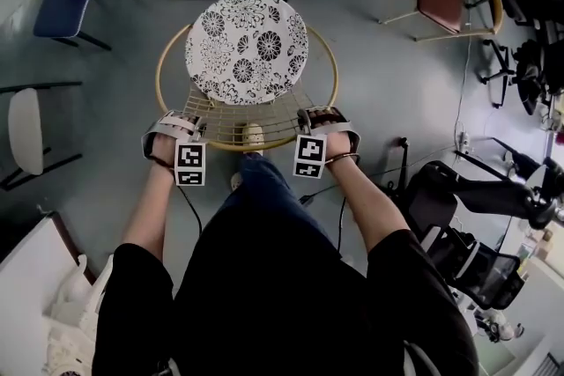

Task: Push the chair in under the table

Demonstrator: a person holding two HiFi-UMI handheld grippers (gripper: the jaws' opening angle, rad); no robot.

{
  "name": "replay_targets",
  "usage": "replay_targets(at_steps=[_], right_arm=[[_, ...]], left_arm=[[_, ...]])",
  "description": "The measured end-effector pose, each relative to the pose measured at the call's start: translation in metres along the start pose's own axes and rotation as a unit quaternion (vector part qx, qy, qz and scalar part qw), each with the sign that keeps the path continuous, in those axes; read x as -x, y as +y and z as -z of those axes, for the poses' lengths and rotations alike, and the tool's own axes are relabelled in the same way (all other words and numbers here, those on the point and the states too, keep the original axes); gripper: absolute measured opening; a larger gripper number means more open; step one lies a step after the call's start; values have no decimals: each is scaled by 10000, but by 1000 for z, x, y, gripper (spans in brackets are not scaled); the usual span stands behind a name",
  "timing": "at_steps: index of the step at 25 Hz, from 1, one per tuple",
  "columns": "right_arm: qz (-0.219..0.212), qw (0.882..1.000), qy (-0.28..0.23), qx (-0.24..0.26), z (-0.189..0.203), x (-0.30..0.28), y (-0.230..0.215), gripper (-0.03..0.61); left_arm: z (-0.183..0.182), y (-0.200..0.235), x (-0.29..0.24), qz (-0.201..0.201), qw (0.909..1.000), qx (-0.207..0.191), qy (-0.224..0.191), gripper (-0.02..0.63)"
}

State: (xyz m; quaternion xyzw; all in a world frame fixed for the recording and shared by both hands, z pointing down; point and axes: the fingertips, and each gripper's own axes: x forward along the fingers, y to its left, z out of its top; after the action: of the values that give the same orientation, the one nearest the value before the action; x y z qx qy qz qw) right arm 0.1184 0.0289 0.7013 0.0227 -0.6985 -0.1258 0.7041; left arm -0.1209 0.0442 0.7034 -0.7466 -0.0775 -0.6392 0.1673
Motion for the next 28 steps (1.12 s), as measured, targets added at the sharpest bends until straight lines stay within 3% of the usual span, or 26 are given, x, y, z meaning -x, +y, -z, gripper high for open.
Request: replay_targets(at_steps=[18, 24, 28], right_arm=[[38, 9998, -110, 156, 4, 12, -5, 63], [121, 9998, -82, 128, 5, 16, 34, 63], [113, 9999, -18, 25, 0, 13, 3, 63]], left_arm=[[-5, 2, 14, 11, 10000, 8, 77, 51], [-24, -34, 13, -64, 9999, 96, 107, 49], [-2, -4, 14, -72, 9998, 64, 195, 51]])
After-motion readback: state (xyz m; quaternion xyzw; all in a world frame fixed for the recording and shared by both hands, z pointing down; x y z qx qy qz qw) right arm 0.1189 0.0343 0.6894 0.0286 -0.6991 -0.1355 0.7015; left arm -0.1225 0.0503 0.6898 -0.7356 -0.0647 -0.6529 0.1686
